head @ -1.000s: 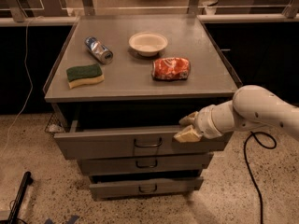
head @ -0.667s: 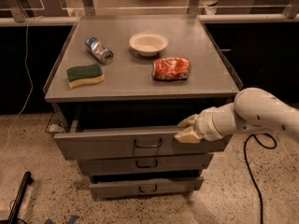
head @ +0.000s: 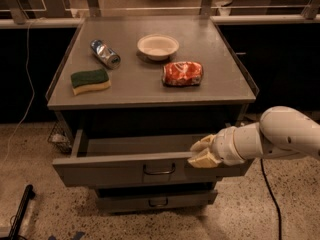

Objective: Open top drawer

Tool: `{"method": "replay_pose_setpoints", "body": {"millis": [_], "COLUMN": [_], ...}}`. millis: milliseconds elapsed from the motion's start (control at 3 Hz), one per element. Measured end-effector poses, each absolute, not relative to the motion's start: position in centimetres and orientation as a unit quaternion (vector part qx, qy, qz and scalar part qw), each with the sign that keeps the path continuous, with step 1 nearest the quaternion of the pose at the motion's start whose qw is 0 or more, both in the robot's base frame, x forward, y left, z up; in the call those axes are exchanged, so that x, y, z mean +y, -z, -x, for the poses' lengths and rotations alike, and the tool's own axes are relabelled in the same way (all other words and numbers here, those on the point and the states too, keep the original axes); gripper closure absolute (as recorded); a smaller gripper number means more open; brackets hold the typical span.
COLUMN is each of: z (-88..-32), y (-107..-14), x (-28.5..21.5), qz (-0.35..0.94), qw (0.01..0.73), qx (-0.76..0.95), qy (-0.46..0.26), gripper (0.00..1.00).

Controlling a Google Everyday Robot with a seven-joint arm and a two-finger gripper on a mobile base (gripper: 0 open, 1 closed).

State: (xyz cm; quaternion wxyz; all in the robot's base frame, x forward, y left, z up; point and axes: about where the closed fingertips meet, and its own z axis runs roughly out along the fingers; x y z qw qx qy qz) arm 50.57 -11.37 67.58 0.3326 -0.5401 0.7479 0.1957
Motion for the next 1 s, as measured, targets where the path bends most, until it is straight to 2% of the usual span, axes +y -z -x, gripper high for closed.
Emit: {"method": "replay_pose_setpoints", "body": {"millis": [333,667,1000], "z": [-48.73,-48.76,-48.76], "y": [-67.57,-67.57,-67.57], "x": [-12.12,-12.12,-12.12], "qz": [0.536,0.536,0.536], "qw": [0.334,0.334,0.334], "qx": [0.75,0.75,0.75], "qy": [-0.198,-0.198,-0.198], "gripper": [1.0,0.82,0.59]}}
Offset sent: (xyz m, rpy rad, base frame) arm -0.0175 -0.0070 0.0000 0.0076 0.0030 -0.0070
